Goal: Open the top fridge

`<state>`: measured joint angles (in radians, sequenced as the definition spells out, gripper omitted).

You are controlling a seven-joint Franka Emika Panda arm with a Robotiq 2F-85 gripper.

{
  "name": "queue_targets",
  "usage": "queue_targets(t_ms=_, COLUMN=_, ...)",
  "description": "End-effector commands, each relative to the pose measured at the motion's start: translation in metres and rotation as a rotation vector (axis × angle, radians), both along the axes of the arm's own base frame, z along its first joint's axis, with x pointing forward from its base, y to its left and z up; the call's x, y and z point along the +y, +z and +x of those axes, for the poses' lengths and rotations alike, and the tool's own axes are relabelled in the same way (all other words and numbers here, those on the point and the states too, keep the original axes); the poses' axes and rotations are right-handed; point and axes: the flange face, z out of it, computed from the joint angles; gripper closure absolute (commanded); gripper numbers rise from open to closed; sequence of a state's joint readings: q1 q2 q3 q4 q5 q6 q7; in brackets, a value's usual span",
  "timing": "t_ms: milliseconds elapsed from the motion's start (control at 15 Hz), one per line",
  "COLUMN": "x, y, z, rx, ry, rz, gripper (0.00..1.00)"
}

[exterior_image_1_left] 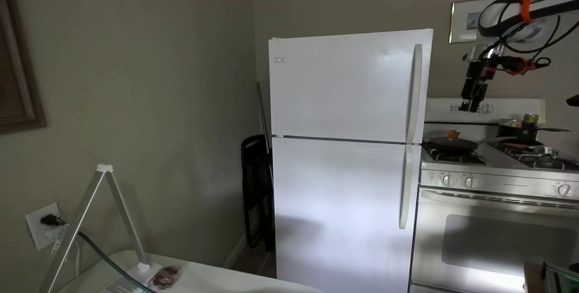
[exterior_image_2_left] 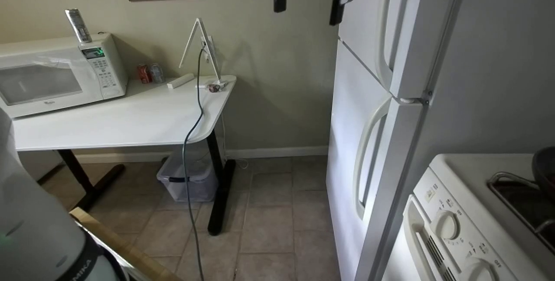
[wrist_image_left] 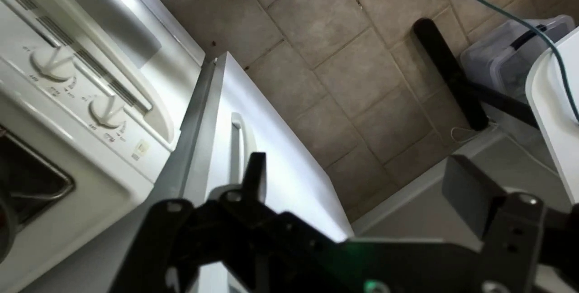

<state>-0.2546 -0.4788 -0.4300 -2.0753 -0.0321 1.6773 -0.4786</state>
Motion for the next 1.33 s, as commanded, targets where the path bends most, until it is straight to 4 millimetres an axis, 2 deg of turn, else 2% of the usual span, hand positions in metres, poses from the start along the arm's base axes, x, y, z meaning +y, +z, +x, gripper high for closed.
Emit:
queue_targets(t_ms=0, x=-0.043, y=0.026, z=-0.005, rx=-0.064, ry=0.076, rz=-0.134, gripper=0.00)
queue_targets(t_ms=200, x=-0.068, y=0.034, z=0.010, rx=-0.178, ry=0.178, rz=-0.233, gripper=0.00)
queue_targets(t_ms=267, x=-0.056, y=0.034, z=-0.005, rx=-0.148, ry=0.116, rz=-0.182, gripper=0.00)
queue_targets(t_ms=400, x=-0.066, y=0.033, z=0.003, rx=-0.169, ry=0.149, rz=-0.225, gripper=0.00)
queue_targets(t_ms=733, x=-0.066, y=0.033, z=0.011, rx=-0.165, ry=0.165, rz=-0.233, gripper=0.00)
queue_targets(t_ms=867, x=-0.074, y=0.034, z=0.017, rx=-0.196, ry=0.189, rz=-0.199, gripper=0.00)
queue_targets(t_ms=1267, x=-0.105, y=0.056, z=0.038, rx=-0.373, ry=0.321, rz=-0.154, gripper=0.00)
